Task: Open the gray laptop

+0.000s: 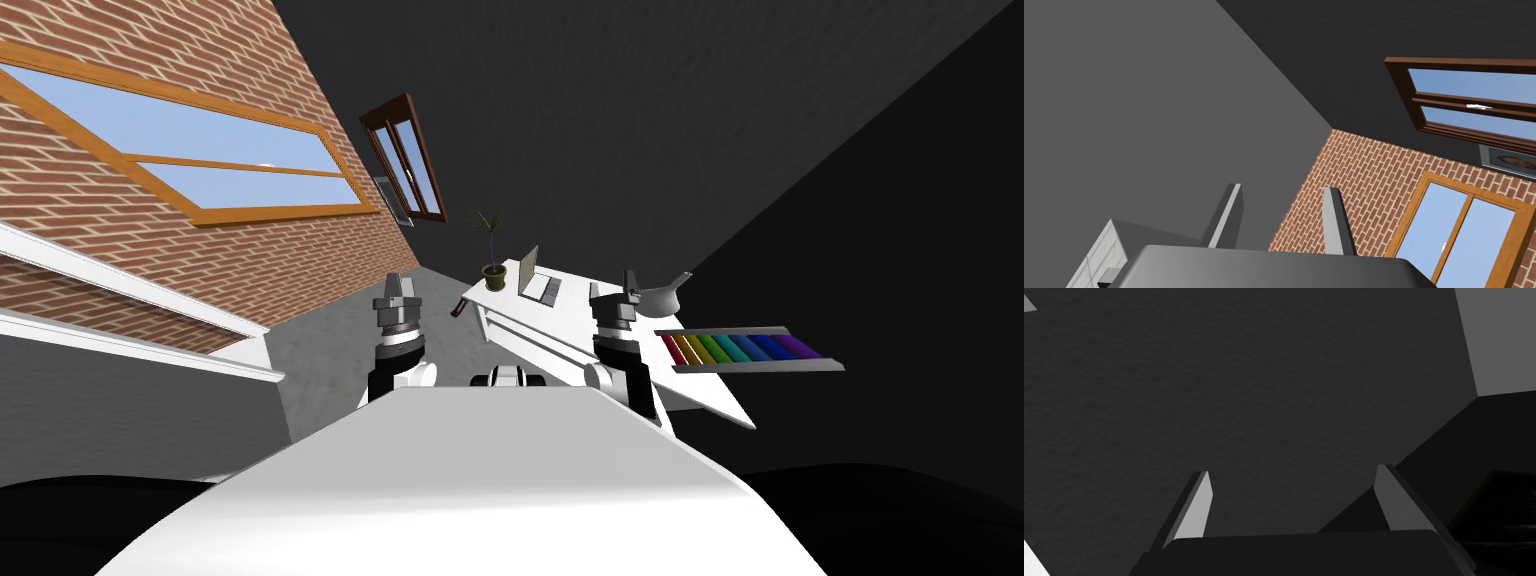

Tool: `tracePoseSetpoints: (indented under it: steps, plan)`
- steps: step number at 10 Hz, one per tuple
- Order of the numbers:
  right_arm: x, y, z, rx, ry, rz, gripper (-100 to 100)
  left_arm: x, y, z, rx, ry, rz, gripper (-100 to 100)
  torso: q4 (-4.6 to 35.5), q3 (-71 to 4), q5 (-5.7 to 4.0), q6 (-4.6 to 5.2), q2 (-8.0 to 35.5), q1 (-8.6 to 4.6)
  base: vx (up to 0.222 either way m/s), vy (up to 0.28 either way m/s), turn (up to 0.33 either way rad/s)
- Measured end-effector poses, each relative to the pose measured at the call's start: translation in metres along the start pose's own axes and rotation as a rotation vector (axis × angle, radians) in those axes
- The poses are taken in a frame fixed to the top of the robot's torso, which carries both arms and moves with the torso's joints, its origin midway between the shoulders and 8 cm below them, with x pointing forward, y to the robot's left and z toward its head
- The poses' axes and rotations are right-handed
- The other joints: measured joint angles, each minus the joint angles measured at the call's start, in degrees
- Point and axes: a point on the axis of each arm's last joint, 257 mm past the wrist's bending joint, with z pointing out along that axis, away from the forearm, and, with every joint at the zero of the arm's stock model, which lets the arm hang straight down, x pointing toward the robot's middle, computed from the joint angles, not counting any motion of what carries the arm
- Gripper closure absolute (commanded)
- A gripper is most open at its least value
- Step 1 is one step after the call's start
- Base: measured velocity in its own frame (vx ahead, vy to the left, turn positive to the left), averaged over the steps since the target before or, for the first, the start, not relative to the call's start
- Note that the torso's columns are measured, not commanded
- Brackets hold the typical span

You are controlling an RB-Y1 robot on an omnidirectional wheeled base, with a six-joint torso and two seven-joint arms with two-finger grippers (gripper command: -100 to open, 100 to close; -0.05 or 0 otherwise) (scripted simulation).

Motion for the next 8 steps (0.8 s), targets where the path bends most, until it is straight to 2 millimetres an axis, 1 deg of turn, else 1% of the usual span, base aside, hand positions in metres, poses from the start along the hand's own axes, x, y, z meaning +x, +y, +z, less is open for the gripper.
tracePoseSetpoints:
  steps: [2,3,6,8]
  plan:
    - [0.000,-0.008,0.000,0.030,0.031,-0.065,-100,0.000,0.000,0.000,0.000,0.000,0.000,0,0.7,-1.4,0.02,0.00,0.7,0.07,0.057,0.108,0.007]
    - [-0.002,-0.015,-0.001,0.057,0.051,-0.122,-100,0.000,0.000,0.000,0.000,0.000,0.000,0,0.8,-1.5,0.04,0.00,0.6,0.14,0.083,0.151,0.004]
    - [-0.011,-0.040,-0.005,0.124,0.089,-0.274,-100,0.000,0.000,0.000,0.000,0.000,0.000,0,0.8,-1.4,-0.05,0.00,0.8,-0.19,0.079,0.122,0.007]
    - [-0.018,-0.055,-0.008,0.168,0.109,-0.379,-100,0.000,0.000,0.000,0.000,0.000,0.000,0,0.8,-1.4,-0.01,0.00,0.8,-0.02,0.086,0.148,0.007]
